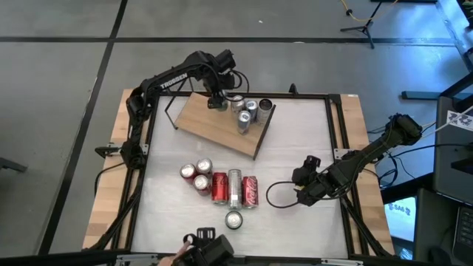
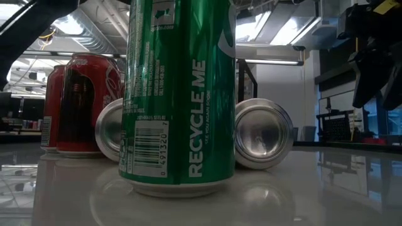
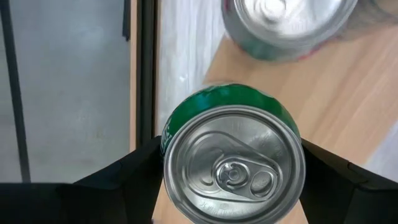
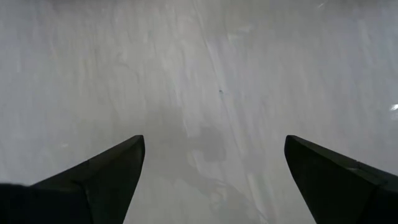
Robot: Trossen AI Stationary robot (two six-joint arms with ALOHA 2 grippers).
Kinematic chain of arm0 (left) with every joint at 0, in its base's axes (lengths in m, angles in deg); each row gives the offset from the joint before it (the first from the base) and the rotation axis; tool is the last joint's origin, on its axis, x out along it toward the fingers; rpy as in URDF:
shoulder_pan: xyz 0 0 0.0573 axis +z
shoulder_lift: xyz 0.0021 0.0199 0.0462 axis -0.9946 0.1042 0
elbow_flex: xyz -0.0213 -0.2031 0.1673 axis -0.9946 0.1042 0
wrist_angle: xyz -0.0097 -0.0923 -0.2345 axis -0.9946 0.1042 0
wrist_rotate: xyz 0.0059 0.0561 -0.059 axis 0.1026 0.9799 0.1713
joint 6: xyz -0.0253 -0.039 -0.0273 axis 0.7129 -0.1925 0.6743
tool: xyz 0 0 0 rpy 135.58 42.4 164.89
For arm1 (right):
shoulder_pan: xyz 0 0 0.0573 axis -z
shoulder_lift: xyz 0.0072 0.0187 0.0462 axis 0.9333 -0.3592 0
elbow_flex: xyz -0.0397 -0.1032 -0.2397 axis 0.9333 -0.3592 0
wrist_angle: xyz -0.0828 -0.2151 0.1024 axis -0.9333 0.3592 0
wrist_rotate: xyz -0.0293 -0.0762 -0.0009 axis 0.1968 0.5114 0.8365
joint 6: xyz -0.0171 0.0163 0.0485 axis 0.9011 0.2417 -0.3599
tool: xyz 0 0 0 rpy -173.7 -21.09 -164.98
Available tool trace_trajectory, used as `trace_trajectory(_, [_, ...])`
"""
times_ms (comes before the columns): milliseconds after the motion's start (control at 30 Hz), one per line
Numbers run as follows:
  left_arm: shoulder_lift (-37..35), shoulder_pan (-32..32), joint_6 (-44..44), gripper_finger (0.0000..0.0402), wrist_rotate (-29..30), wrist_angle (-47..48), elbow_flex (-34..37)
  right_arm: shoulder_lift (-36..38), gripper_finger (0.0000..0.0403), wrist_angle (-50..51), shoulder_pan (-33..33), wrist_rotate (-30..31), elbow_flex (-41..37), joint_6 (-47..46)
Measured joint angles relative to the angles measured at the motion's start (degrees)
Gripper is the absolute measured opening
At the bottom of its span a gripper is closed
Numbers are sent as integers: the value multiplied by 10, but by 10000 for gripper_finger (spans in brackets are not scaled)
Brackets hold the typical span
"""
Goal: Place canned beverage on shelf
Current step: Put the left green soda can on the shelf
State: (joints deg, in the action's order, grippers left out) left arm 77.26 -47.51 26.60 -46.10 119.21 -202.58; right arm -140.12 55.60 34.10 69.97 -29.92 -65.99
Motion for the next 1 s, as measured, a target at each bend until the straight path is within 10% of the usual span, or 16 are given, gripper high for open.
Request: trace_trajectory(1000, [1, 11, -23, 287, -39, -61, 78, 0, 381, 0, 0, 4, 0, 0])
